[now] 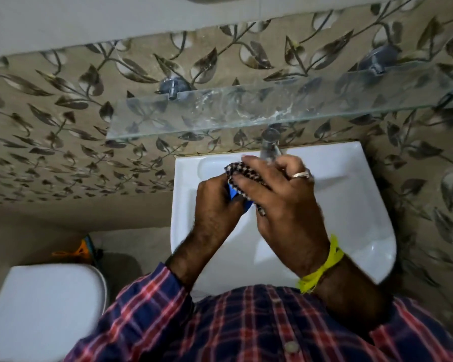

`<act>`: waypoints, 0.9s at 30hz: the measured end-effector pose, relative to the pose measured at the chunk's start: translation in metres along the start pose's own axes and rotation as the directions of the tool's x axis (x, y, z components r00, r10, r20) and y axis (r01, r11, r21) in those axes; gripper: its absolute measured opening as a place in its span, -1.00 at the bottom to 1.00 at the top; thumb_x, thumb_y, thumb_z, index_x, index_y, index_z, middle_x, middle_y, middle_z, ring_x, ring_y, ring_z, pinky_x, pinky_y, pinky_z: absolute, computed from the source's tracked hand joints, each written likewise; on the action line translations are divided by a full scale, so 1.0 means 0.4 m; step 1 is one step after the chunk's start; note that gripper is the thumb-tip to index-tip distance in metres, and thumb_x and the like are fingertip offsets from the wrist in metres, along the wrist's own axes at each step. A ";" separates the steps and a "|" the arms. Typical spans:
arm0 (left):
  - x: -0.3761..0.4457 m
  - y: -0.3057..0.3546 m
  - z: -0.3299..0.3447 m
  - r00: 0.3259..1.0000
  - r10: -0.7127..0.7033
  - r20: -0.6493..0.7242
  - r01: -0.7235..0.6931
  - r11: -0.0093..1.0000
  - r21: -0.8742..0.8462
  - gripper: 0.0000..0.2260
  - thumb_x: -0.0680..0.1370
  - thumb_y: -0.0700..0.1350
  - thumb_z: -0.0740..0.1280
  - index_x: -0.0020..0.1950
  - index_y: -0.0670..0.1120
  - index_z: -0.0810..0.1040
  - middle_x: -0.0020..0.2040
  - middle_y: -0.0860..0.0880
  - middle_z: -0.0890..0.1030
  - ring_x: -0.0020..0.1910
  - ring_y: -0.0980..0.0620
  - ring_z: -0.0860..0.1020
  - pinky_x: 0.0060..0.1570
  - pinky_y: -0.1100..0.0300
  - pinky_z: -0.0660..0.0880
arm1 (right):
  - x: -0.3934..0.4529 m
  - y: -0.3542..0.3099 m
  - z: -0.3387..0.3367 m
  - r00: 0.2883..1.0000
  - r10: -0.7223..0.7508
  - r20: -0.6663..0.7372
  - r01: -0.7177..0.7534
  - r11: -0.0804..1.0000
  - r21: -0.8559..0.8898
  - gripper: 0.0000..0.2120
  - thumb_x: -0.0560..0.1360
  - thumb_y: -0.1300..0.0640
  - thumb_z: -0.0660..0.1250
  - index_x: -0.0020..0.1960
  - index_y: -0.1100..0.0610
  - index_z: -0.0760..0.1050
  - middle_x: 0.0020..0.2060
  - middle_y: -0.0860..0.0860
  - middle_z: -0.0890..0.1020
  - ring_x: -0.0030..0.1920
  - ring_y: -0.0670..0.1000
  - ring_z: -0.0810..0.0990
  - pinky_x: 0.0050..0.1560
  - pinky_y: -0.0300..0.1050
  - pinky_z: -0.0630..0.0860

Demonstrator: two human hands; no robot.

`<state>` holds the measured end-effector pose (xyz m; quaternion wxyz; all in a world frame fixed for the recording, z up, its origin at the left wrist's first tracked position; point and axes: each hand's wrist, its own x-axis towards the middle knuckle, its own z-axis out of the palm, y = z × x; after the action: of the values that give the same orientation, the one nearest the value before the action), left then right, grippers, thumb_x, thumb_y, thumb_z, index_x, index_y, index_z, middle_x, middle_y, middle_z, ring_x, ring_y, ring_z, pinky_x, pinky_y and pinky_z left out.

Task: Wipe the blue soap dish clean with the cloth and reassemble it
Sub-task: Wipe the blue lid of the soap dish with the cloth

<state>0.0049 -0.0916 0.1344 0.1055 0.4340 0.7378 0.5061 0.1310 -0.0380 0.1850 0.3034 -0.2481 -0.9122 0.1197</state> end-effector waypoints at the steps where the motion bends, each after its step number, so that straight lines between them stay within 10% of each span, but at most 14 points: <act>1: -0.009 -0.005 -0.004 1.000 -0.001 -0.008 0.001 1.000 -0.006 -0.72 0.35 0.03 0.27 -0.25 -0.17 0.61 -0.38 0.01 0.62 -0.39 -0.07 0.59 -0.41 0.00 0.53 | -0.013 -0.005 0.009 1.000 -0.018 0.020 0.018 1.000 -0.012 -0.60 0.50 0.31 0.13 0.25 0.17 0.59 0.30 0.11 0.57 0.11 0.22 0.44 0.08 0.17 0.48; 8: -0.047 -0.003 -0.006 0.994 -0.059 -0.091 0.059 0.998 -0.004 -0.87 0.43 -0.16 0.42 -0.11 -0.20 0.69 -0.29 -0.12 0.68 -0.32 -0.08 0.63 -0.29 -0.04 0.57 | -0.016 0.027 0.029 0.983 0.175 -0.046 -0.169 0.979 0.113 -0.52 0.38 0.49 0.18 0.19 0.20 0.62 0.21 0.10 0.63 0.00 0.26 0.46 0.10 0.07 0.47; 12: -0.047 -0.001 -0.027 0.996 -0.041 -0.073 0.042 0.999 0.006 -0.95 0.39 -0.17 0.30 -0.24 -0.07 0.55 -0.41 0.08 0.56 -0.43 0.12 0.46 -0.40 0.16 0.44 | -0.022 -0.014 0.052 1.000 -0.004 -0.005 0.005 0.995 0.098 -0.59 0.48 0.35 0.14 0.23 0.20 0.60 0.28 0.08 0.58 0.12 0.12 0.32 0.25 -0.28 0.24; 17: -0.052 -0.004 -0.032 0.988 -0.091 -0.122 0.085 0.995 -0.054 -0.82 0.46 -0.08 0.46 -0.06 -0.18 0.71 -0.25 -0.11 0.69 -0.27 -0.13 0.65 -0.20 -0.02 0.62 | -0.023 0.047 0.067 0.981 0.141 -0.131 -0.119 0.980 0.158 -0.57 0.42 0.51 0.21 0.19 0.22 0.62 0.20 0.13 0.63 0.02 0.06 0.36 0.03 0.08 0.49; 22: -0.049 -0.008 -0.038 0.992 -0.090 -0.084 0.085 0.995 -0.061 -0.96 0.44 -0.16 0.44 -0.15 -0.04 0.62 -0.34 0.23 0.56 -0.38 0.26 0.53 -0.30 0.32 0.47 | -0.033 0.015 0.094 0.991 0.022 -0.134 -0.005 0.993 0.122 -0.62 0.53 0.38 0.19 0.27 0.16 0.57 0.29 0.06 0.57 0.03 0.12 0.36 0.12 -0.18 0.38; 27: -0.058 0.021 -0.054 0.982 -0.121 -0.145 0.087 0.972 -0.219 -0.85 0.48 -0.15 0.50 0.03 -0.09 0.67 -0.22 0.05 0.65 -0.26 0.08 0.63 -0.17 0.01 0.65 | -0.032 0.035 0.081 0.965 0.232 -0.121 -0.179 0.923 0.340 -0.50 0.32 0.58 0.30 0.19 0.27 0.59 0.16 0.12 0.63 0.15 -0.01 0.57 0.18 0.07 0.50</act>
<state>0.0103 -0.1223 0.1448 0.1188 0.3396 0.7076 0.6081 0.1253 -0.0350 0.1478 0.3975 -0.2977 -0.8216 0.2800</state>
